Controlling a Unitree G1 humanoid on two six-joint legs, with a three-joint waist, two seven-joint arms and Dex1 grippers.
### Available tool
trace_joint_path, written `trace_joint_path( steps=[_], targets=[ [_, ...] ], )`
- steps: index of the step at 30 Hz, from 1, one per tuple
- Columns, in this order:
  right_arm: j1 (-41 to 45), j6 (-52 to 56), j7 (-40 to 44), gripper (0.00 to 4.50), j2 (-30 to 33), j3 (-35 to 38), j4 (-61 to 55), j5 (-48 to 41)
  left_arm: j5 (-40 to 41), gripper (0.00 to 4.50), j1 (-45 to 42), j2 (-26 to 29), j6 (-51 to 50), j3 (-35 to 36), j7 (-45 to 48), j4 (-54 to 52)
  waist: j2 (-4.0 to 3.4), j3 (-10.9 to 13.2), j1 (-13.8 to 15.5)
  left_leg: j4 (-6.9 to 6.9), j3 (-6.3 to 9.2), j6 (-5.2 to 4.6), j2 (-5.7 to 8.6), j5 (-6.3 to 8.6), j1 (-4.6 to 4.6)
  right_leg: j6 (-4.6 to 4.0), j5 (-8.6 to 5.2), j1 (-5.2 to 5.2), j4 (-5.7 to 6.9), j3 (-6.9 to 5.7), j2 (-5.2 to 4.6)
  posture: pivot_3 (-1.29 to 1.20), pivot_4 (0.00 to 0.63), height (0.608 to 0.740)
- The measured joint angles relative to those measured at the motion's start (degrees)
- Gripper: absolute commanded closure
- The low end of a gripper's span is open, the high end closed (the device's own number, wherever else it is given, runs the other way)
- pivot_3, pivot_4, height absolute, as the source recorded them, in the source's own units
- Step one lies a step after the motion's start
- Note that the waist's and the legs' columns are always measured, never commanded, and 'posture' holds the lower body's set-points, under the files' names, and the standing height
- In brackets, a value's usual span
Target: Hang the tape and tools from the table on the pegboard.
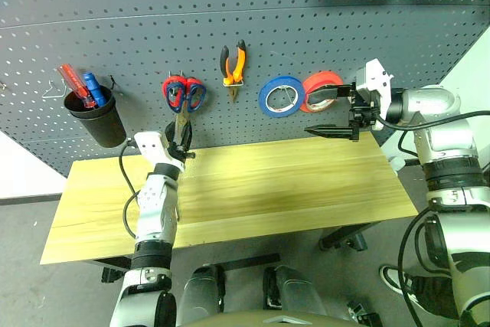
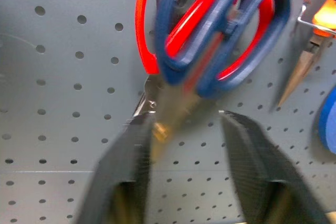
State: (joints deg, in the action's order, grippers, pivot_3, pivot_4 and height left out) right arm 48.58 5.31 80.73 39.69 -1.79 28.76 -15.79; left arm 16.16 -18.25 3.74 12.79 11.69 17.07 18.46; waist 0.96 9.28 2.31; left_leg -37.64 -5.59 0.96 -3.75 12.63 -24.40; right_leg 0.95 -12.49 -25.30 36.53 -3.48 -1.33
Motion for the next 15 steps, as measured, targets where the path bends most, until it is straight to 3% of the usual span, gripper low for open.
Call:
trace_joint_path(
  steps=[3,9,15],
  targets=[
    [0.00,-0.03,-0.02,0.00,0.02,-0.05,0.25,0.48,1.37,0.40,3.15,0.91,-0.71,-0.99,2.86,-5.15,0.00,0.00,0.04,-0.07,-0.01,0.00,-0.01,0.00,0.00,0.00,0.00,0.00,0.05,0.01,-0.01,0.11,0.071,0.740],
    [0.00,2.35,0.61,0.00,0.05,-0.08,0.05,0.15,3.93,0.40,9.76,3.64,-4.00,-1.93,5.91,-19.13,-0.03,-0.02,0.04,-0.33,0.00,0.00,-0.04,0.01,0.02,-0.01,-0.01,-0.02,0.39,0.05,-0.07,0.13,0.071,0.740],
    [-1.26,6.38,1.71,0.00,-0.62,-0.05,-4.26,-2.34,5.77,0.40,19.98,9.42,-14.70,-1.16,3.99,-33.08,-0.10,-0.07,0.07,-0.34,0.02,0.01,-0.10,0.02,0.10,-0.06,-0.20,-0.05,0.48,0.10,-0.11,0.17,0.081,0.740]
  ],
)
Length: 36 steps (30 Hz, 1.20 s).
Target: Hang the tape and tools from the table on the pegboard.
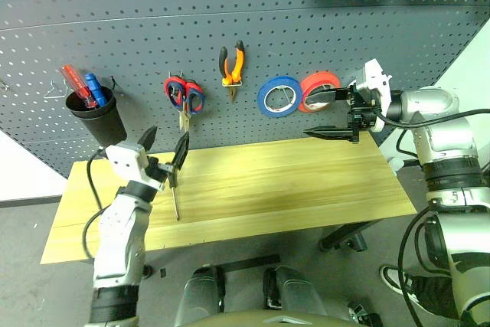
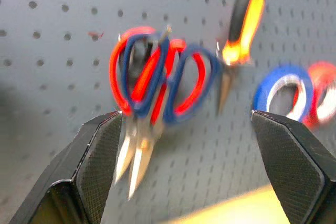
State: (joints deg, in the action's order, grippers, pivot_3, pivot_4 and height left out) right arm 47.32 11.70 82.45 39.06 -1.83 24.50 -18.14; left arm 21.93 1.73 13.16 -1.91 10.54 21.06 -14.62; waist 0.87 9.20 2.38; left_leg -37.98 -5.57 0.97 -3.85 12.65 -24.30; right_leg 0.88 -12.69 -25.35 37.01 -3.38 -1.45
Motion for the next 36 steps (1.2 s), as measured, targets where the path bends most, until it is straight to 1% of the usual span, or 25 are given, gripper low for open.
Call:
trace_joint_path(
  steps=[2,5,7,9,11,14,17,22,28,31,33,36],
  targets=[
    [-1.57,0.67,-0.01,0.00,-1.26,-0.23,-2.02,-0.47,1.05,0.40,2.22,1.23,-2.91,1.32,-0.95,-2.72,0.00,-0.01,0.05,0.00,0.10,0.01,-0.01,0.00,0.00,-0.03,-0.01,0.00,0.00,0.00,-0.01,0.18,0.085,0.740],
    [-3.58,1.70,-0.49,0.00,-3.53,-1.49,-3.32,-0.73,1.22,0.40,4.48,3.11,-5.01,3.66,-1.89,-4.06,-0.02,-0.02,0.14,0.00,0.20,0.03,0.01,0.02,0.00,-0.10,0.00,0.00,-0.01,0.00,-0.04,0.19,0.090,0.740],
    [-4.20,1.74,-1.14,0.00,-4.81,-2.12,-3.37,-0.69,0.69,0.40,5.01,3.86,-6.75,4.60,-3.33,-2.89,-0.02,-0.02,0.22,0.00,0.19,0.07,0.02,0.04,-0.01,-0.11,0.01,-0.01,-0.01,0.00,-0.06,0.20,0.095,0.740],
    [-4.19,1.66,-1.81,0.00,-6.27,-2.31,-3.40,-0.68,-1.10,0.40,4.49,5.33,-11.19,4.65,-5.71,0.13,-0.03,-0.03,0.40,0.00,0.23,0.08,0.03,0.05,0.00,-0.11,0.01,-0.01,-0.02,-0.01,-0.05,0.21,0.109,0.740],
    [-4.24,1.61,-2.36,0.00,-6.85,-2.59,-3.40,-0.60,-1.74,0.40,4.03,5.28,-14.53,4.47,-7.38,2.15,-0.02,-0.01,0.71,0.00,0.23,0.11,0.01,0.07,-0.05,-0.11,0.00,-0.05,-0.03,0.00,-0.07,0.21,0.118,0.740],
    [-4.29,1.28,-3.30,0.00,-8.35,-3.75,-3.32,0.24,-1.51,0.40,0.23,4.06,-20.66,4.36,-10.81,4.04,0.01,0.00,1.61,0.00,0.31,0.10,-0.01,0.06,-0.09,-0.13,-0.01,-0.06,-0.04,-0.03,-0.06,0.22,0.138,0.740],
    [-4.27,1.56,-3.34,0.00,-9.28,-6.19,-2.70,1.32,-1.48,0.40,-3.38,3.66,-24.71,4.36,-13.16,5.82,-0.02,0.10,1.78,0.03,0.31,0.07,-0.03,0.04,-0.09,-0.13,-0.02,-0.07,-0.04,-0.01,-0.09,0.22,0.163,0.740],
    [-2.50,3.04,-3.26,0.00,-11.12,-9.85,1.13,4.10,-2.67,0.40,-9.15,2.21,-30.78,4.72,-18.16,13.20,0.15,0.65,1.54,0.03,0.35,0.02,-0.04,0.02,-0.07,-0.15,-0.03,-0.07,-0.02,0.03,-0.09,0.23,0.212,0.740],
    [0.57,2.42,-3.09,0.00,-14.08,-12.42,7.73,7.00,-4.56,0.40,-15.19,-0.26,-37.86,4.75,-24.61,16.84,0.23,2.42,1.68,0.07,0.42,-0.01,-0.06,0.00,-0.11,-0.18,-0.03,-0.10,0.00,0.06,-0.11,0.24,0.244,0.740],
    [2.72,1.00,-3.51,0.00,-15.84,-12.86,11.74,8.56,-5.57,0.40,-19.32,-0.97,-39.96,4.66,-26.25,20.37,0.23,3.23,1.79,0.09,0.43,-0.01,-0.05,0.00,-0.12,-0.17,-0.04,-0.10,0.00,0.06,-0.11,0.24,0.266,0.740],
    [3.54,0.26,-3.55,0.00,-16.07,-12.95,13.20,9.25,-6.41,0.40,-21.66,-1.97,-40.63,4.32,-27.53,22.74,0.25,3.85,2.01,0.10,0.43,-0.01,-0.04,0.00,-0.15,-0.17,-0.04,-0.11,-0.02,0.06,-0.13,0.24,0.285,0.740],
    [3.87,-0.15,-3.16,0.00,-16.06,-12.98,14.36,10.05,-7.97,0.40,-25.52,-3.75,-41.27,4.25,-30.72,27.46,0.42,4.95,2.70,0.14,0.43,-0.02,-0.03,0.00,-0.17,-0.19,-0.02,-0.15,-0.02,0.07,-0.16,0.23,0.296,0.740]
  ],
)
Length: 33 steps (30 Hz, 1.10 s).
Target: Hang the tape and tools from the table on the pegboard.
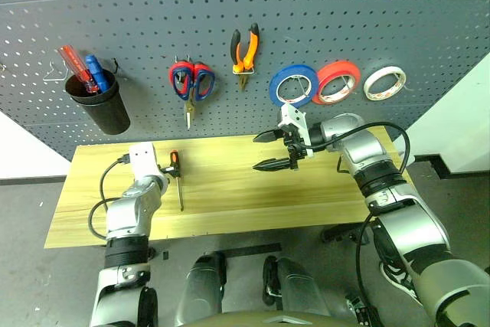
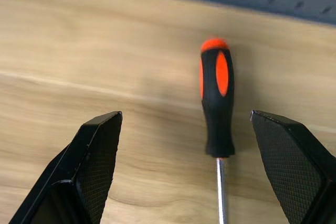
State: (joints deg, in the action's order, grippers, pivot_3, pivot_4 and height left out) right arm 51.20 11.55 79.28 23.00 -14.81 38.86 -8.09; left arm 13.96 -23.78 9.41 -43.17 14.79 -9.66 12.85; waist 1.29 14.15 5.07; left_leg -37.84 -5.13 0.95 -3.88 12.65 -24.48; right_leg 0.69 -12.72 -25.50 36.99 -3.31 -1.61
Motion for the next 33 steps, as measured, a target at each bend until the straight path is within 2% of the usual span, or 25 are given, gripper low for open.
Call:
trace_joint_path(
  steps=[11,17,20,29,30,33],
  targets=[
    [-0.19,0.19,-0.12,0.00,-0.41,0.00,0.30,0.61,0.51,0.40,-15.30,-0.38,-4.14,6.24,-3.74,19.00,0.20,2.08,0.16,0.60,-0.04,0.02,0.10,-0.01,-0.02,0.22,-0.04,-0.18,-0.08,-0.04,-0.11,0.21,0.318,0.740],
    [-0.69,0.47,-1.15,0.00,-0.05,0.16,-0.45,0.63,0.54,0.40,-17.91,-0.01,-7.63,7.62,-5.02,21.34,0.18,2.15,0.02,0.74,-0.06,0.08,0.09,-0.03,0.02,0.23,-0.09,-0.22,-0.04,-0.05,-0.11,0.19,0.315,0.740],
    [-1.34,0.62,-1.95,0.00,-0.04,0.62,-1.03,0.57,0.54,0.94,-17.92,-0.10,-7.68,8.11,-4.86,21.40,0.18,2.15,0.03,0.73,-0.07,0.12,0.09,-0.05,0.04,0.23,-0.09,-0.22,-0.03,-0.04,-0.14,0.18,0.315,0.740],
    [-2.24,0.10,-3.22,0.00,0.37,0.71,-2.04,0.63,1.29,3.86,-17.14,-1.46,-11.76,10.97,-6.01,18.06,0.14,2.17,0.06,0.74,-0.09,0.15,0.11,-0.07,0.04,0.24,-0.10,-0.22,-0.04,-0.04,-0.19,0.17,0.302,0.740],
    [-2.24,-0.17,-3.55,0.00,0.35,0.72,-2.04,0.63,1.76,4.02,-17.07,-1.69,-12.67,11.51,-6.15,17.37,0.15,2.17,0.07,0.74,-0.09,0.15,0.11,-0.07,0.04,0.24,-0.10,-0.22,-0.05,-0.04,-0.19,0.17,0.296,0.740],
    [-2.18,-1.11,-4.33,0.00,0.22,0.73,-1.47,0.66,2.62,4.02,-16.91,-2.60,-14.51,12.78,-6.61,15.73,0.15,2.17,0.06,0.74,-0.10,0.15,0.12,-0.07,0.03,0.24,-0.10,-0.21,-0.06,-0.04,-0.19,0.17,0.277,0.740]
  ],
)
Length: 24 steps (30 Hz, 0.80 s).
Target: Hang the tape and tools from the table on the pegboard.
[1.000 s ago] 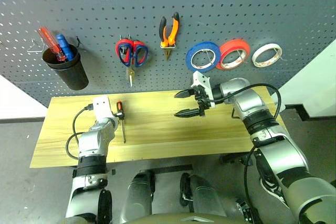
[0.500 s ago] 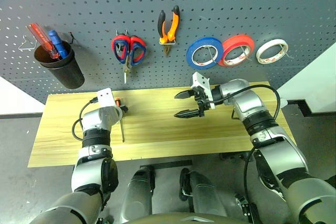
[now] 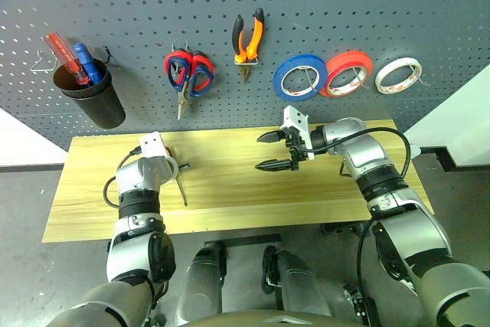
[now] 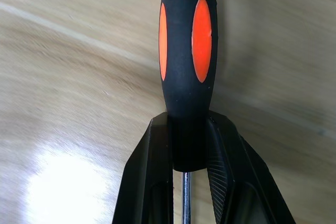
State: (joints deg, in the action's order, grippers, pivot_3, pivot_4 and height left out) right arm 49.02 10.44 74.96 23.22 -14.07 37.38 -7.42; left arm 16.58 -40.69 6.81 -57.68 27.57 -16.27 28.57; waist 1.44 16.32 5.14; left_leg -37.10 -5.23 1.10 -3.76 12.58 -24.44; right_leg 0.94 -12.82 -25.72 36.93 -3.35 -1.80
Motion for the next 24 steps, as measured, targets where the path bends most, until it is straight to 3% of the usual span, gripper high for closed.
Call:
trace_joint_path(
  steps=[8,13,19,24],
  targets=[
    [0.95,-1.31,-0.03,0.00,-0.28,1.09,1.54,-0.18,1.67,4.02,6.34,0.69,-10.53,-2.73,4.23,-12.05,0.02,-0.02,-1.08,0.04,0.02,0.06,0.00,-0.03,-0.07,-0.01,0.01,-0.04,-0.03,-0.03,0.06,0.16,0.204,0.740],
    [1.08,1.76,2.80,0.00,1.39,3.03,-2.30,-2.84,3.80,4.02,14.37,6.88,-16.78,-6.71,11.31,-27.10,0.10,-0.10,-1.84,0.11,0.04,0.20,-0.02,-0.08,-0.10,-0.03,0.03,-0.11,-0.02,-0.03,0.10,0.19,0.164,0.740],
    [0.92,4.70,5.65,0.00,4.13,4.09,-8.16,-4.81,4.36,4.02,25.54,12.53,-7.86,-10.20,21.15,-38.56,0.15,-0.49,-1.42,0.14,0.00,0.36,-0.02,-0.05,-0.20,-0.09,0.05,-0.21,-0.15,-0.03,0.11,0.21,0.117,0.740],
    [0.87,6.87,6.78,0.00,5.61,4.19,-13.64,-6.43,3.79,4.02,33.80,15.51,6.97,-15.23,30.03,-47.29,0.11,-1.98,-1.14,0.04,0.01,0.23,-0.03,-0.13,-1.02,-0.11,0.24,-0.82,-0.55,-0.08,0.10,0.22,0.088,0.740]
  ],
)
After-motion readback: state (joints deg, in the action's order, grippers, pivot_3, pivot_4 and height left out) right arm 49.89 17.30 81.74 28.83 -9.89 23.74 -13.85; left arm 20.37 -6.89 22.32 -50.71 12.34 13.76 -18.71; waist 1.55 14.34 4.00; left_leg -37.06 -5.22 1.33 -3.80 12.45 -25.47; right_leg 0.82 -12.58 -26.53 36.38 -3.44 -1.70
